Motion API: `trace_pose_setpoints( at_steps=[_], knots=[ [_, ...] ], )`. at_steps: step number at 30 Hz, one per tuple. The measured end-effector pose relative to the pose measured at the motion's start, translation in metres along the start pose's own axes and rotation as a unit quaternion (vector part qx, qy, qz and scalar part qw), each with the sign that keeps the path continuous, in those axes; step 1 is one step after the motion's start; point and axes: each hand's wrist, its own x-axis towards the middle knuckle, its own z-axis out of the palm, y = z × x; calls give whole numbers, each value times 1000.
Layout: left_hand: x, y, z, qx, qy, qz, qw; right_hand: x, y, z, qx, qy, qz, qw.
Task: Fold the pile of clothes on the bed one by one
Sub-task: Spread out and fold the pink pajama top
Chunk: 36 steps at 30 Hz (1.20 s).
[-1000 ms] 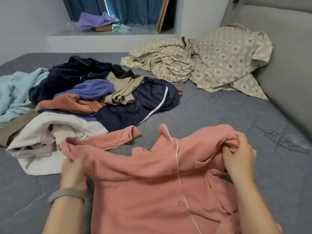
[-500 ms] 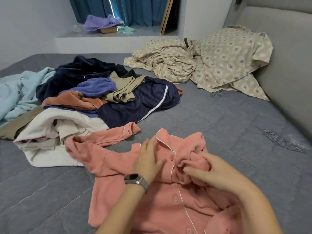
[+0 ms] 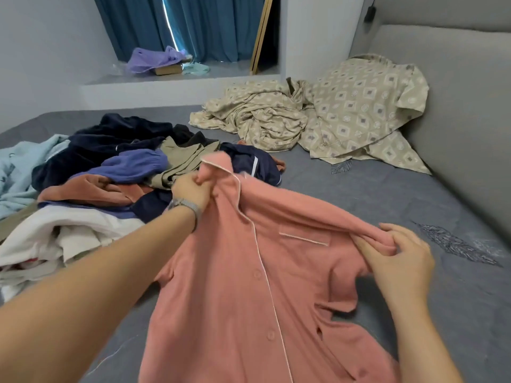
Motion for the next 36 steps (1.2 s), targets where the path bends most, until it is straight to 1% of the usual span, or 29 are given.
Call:
trace_pose_setpoints(
  at_steps=[2,4,6,7,8,9,10,11,12,13,14,15,17,19,20,21,23,24,25,26,27,28,29,30,31,32,34,35,36],
  knots=[
    [26,12,0,-19,68,48,996,16,-8,14,24,-24,13,999],
    [57,15,5,-36,77,79,993,43,-21,32,27,-21,-1,999],
    [72,10,12,10,32,65,997,74,-36,52,10,-15,-35,999],
    [73,5,18,75,-10,49,996,85,-39,65,-1,-19,-46,999],
    [69,-1,26,194,-63,46,978,93,-41,77,-10,-40,-57,998],
    [53,-9,35,322,-111,54,939,96,-35,94,-14,-92,-62,994],
    [30,-19,46,410,-140,82,898,95,-27,109,-17,-175,-46,983],
    [5,-32,58,429,-162,100,883,92,-17,122,-19,-269,-5,963],
    [-24,-46,71,412,-182,115,885,86,-3,133,-32,-356,47,933],
    [-57,-57,80,391,-204,134,887,79,11,141,-68,-419,71,903],
    [-83,-70,87,388,-222,164,879,73,20,144,-114,-452,56,883],
    [-107,-80,91,404,-238,195,861,68,29,145,-151,-459,21,875],
    [-128,-90,94,429,-256,220,838,64,41,141,-179,-451,-43,873],
    [-128,-89,93,444,-254,213,833,65,45,129,-207,-458,-93,860],
    [-126,-85,93,456,-253,191,831,68,44,120,-245,-444,-111,855],
    [-126,-78,92,469,-261,160,828,73,41,111,-290,-414,-122,854],
    [-145,-60,87,466,-277,121,832,85,22,88,-367,-314,-155,862],
    [-167,-53,85,454,-281,115,838,92,9,77,-359,-262,-165,880],
    [-191,-51,84,433,-274,133,849,98,-4,71,-301,-216,-146,917],
    [-224,-53,84,399,-243,175,867,103,-19,68,-207,-177,-92,958],
    [-246,-57,79,353,-250,207,877,110,-36,66,-100,-138,-20,985],
    [-266,-65,76,336,-259,259,868,116,-53,64,7,-100,44,994],
    [-281,-66,75,353,-247,303,850,119,-68,64,104,-82,100,986],
    [-293,-68,72,356,-264,314,839,121,-81,63,182,-91,133,970],
    [-300,-71,69,355,-255,336,834,122,-92,63,219,-132,142,956],
    [-299,-76,69,334,-278,333,837,118,-97,61,197,-201,132,950],
    [-291,-71,64,283,-337,300,846,100,-87,57,69,-345,103,930],
    [-290,-67,62,258,-351,284,855,88,-73,55,-9,-370,88,925],
    [-291,-69,59,240,-350,271,864,73,-59,49,-72,-358,88,927]
  ],
)
